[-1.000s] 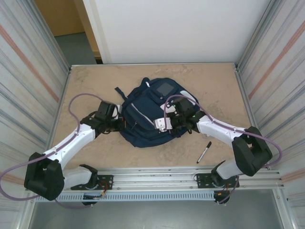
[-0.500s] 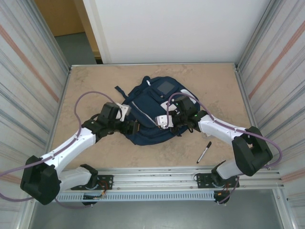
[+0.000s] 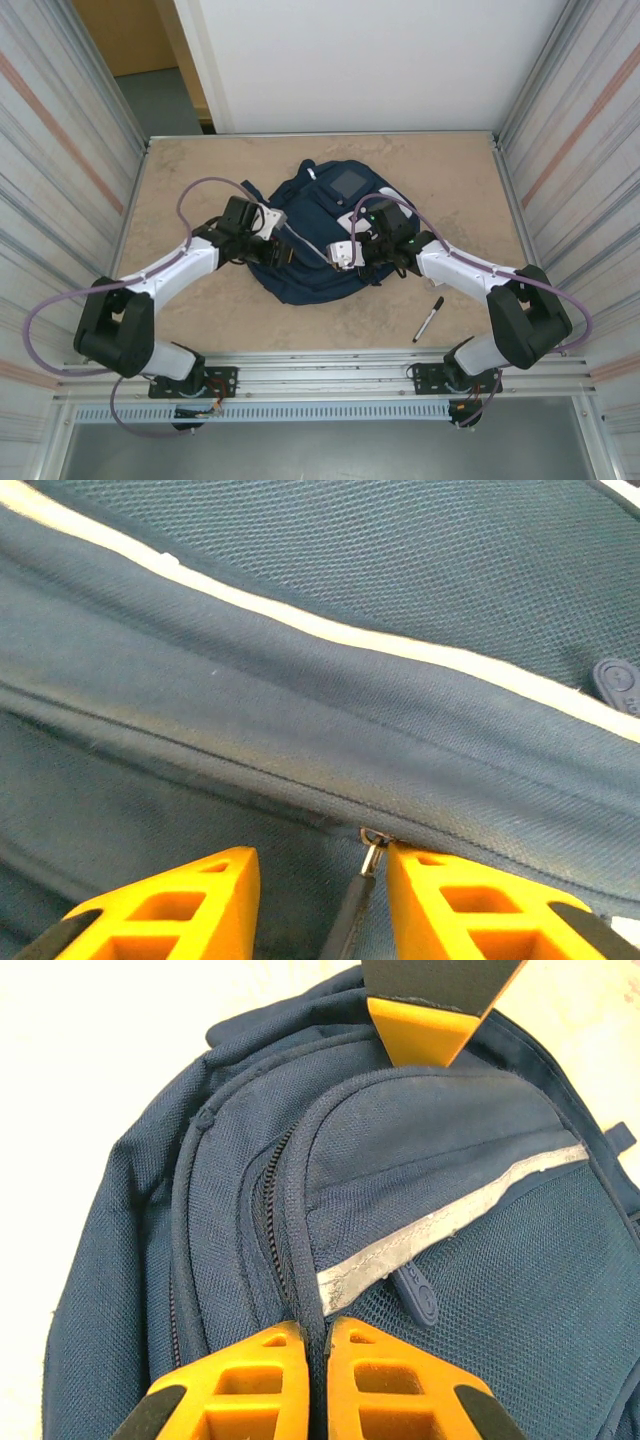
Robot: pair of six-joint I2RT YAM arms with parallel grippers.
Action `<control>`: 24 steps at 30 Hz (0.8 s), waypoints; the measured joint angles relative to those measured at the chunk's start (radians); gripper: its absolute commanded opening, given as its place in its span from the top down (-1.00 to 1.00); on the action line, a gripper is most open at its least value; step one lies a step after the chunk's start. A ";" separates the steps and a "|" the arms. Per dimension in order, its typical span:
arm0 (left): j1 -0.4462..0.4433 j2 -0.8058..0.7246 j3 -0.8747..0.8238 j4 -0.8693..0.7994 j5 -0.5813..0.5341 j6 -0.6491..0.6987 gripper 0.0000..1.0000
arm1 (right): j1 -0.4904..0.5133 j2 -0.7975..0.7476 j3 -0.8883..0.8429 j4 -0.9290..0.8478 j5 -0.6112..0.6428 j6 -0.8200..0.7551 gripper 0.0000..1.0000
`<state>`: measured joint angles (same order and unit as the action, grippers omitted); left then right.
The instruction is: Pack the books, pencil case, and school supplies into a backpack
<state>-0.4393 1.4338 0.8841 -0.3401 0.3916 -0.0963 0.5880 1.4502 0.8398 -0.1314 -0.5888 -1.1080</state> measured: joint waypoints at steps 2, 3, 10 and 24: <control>0.001 0.017 0.001 0.006 0.030 0.005 0.47 | -0.001 0.000 0.000 -0.004 -0.002 0.000 1.00; 0.001 0.021 0.000 0.009 0.040 0.005 0.51 | -0.002 0.000 0.000 -0.005 -0.003 0.000 1.00; 0.001 0.023 -0.027 0.055 0.091 0.014 0.60 | -0.008 0.000 0.000 -0.009 -0.011 0.000 1.00; -0.001 0.021 -0.047 0.073 0.115 0.025 1.00 | -0.004 -0.005 0.000 0.003 -0.017 0.030 -0.97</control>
<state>-0.4404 1.4544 0.8371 -0.2668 0.5064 -0.0711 0.5838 1.4452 0.8394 -0.1284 -0.6056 -1.0782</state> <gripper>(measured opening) 0.058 0.382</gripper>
